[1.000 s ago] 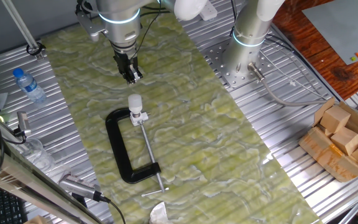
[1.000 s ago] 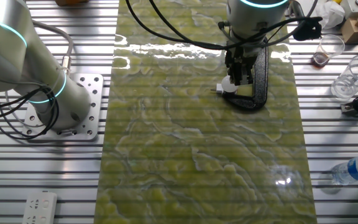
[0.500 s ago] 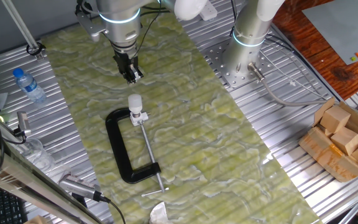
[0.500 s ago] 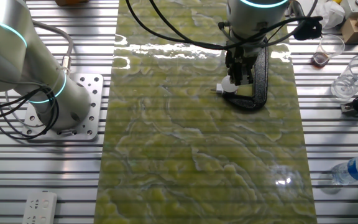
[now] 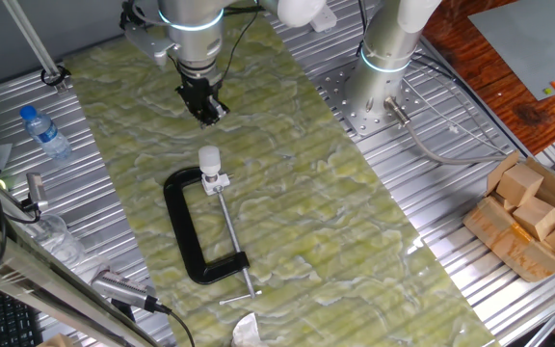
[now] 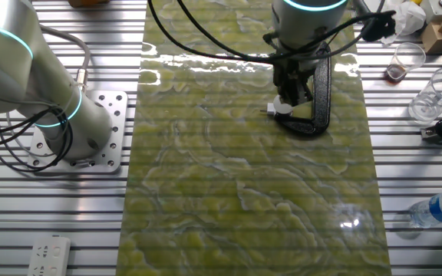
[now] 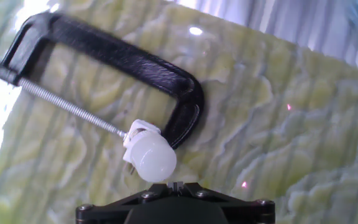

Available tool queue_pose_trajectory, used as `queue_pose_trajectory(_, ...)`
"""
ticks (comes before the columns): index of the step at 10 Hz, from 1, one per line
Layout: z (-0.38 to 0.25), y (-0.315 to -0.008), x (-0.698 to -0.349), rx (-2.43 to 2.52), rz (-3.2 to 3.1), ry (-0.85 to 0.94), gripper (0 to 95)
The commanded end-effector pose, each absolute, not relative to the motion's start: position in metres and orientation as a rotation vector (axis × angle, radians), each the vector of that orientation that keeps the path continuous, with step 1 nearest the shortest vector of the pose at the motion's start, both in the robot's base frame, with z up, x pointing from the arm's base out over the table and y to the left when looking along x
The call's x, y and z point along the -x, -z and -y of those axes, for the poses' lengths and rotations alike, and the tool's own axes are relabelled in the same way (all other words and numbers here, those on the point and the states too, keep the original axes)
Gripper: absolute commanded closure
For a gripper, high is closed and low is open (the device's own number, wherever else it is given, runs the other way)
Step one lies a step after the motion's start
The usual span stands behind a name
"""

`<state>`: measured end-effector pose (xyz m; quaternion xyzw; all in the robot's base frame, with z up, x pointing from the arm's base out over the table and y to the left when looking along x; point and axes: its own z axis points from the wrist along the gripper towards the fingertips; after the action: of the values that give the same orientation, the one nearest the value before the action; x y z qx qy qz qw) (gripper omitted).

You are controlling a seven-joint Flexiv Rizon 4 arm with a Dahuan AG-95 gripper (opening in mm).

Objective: Install the light bulb by rotating it

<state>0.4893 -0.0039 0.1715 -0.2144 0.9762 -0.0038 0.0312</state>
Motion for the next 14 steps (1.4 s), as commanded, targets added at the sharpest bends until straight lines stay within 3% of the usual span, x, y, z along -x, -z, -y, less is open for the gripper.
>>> queue_pose_trajectory(1, 0.016, -0.170, -0.475, 0.833, -2.956, 0.024, 95.0)
queue_pose_trajectory(3, 0.025, -0.170, -0.468, 0.857, -2.950, 0.025, 95.0)
queue_pose_trajectory(8, 0.047, -0.164, -0.471, 0.867, -2.816, -0.183, 95.0)
queue_pose_trajectory(9, 0.047, -0.162, -0.472, 0.878, -2.792, -0.230, 76.0)
queue_pose_trajectory(13, 0.043, -0.157, -0.478, 0.838, -2.802, -0.279, 76.0)
queue_pose_trajectory(14, 0.038, -0.155, -0.478, 0.819, -2.803, -0.283, 57.0)
